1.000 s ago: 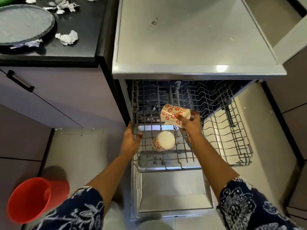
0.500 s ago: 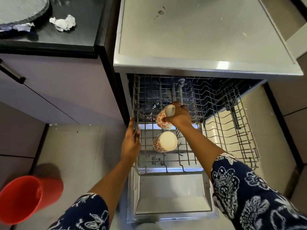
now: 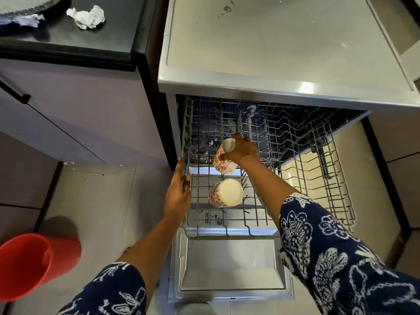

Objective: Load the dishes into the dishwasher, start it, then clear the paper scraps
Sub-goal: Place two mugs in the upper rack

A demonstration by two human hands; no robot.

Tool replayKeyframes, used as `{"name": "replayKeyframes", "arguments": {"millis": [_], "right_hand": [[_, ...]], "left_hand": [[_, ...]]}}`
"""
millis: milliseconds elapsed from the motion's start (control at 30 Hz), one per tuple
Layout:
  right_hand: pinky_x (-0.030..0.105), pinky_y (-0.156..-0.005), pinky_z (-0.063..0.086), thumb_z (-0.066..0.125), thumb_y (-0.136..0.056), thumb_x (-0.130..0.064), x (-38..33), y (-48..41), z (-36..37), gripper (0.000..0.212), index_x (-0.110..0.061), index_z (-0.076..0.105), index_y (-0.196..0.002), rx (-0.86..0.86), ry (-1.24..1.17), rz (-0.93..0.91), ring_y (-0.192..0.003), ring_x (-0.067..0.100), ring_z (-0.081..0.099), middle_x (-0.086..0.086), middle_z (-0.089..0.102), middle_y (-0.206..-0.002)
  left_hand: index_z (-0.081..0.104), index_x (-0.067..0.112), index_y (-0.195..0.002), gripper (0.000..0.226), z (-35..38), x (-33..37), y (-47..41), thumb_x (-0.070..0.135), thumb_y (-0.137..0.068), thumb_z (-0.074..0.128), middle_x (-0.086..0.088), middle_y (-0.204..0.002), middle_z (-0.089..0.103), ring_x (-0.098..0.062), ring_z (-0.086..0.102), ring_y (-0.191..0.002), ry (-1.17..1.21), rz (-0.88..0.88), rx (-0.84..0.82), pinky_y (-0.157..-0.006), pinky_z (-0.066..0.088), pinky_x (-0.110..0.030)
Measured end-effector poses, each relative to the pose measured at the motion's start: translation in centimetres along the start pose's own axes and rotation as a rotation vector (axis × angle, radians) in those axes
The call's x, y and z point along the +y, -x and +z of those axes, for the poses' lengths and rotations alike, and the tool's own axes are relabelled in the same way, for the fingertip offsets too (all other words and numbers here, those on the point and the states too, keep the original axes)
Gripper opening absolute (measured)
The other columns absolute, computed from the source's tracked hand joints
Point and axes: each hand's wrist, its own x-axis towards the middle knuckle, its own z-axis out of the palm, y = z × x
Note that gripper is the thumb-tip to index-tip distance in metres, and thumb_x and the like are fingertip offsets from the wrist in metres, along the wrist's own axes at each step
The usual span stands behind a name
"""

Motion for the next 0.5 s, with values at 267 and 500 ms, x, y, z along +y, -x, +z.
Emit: {"name": "replayKeyframes", "arguments": {"millis": [267,500], "right_hand": [[0.041,-0.099,0.043,0.076,-0.066,-0.052,-0.53,-0.1,0.25,0.095,-0.017,0.03,-0.141,-0.008,0.022,-0.023,-0.124,0.04,0.044,0.021,0.038,-0.14],[0.04,-0.1,0.043,0.077,-0.066,-0.051,-1.02,0.0,-0.09,0.101,-0.019,0.023,-0.146,0.002,0.016,0.002,-0.126,0.038,0.044,0.02,0.034,-0.144]], "left_hand": [[0.008,0.049,-0.146,0.054,-0.01,0.23,0.06,0.048,-0.098,0.032,0.007,-0.155,0.027,-0.021,0.037,-0.135,-0.022,-0.01,-0.002,-0.105,0.034,-0.045],[0.007,0.057,-0.142,0.052,-0.07,-0.11,-0.02,0.057,-0.095,0.028,0.008,-0.154,0.028,-0.023,0.038,-0.135,0.004,0.004,0.002,-0.101,0.036,-0.04]]}}
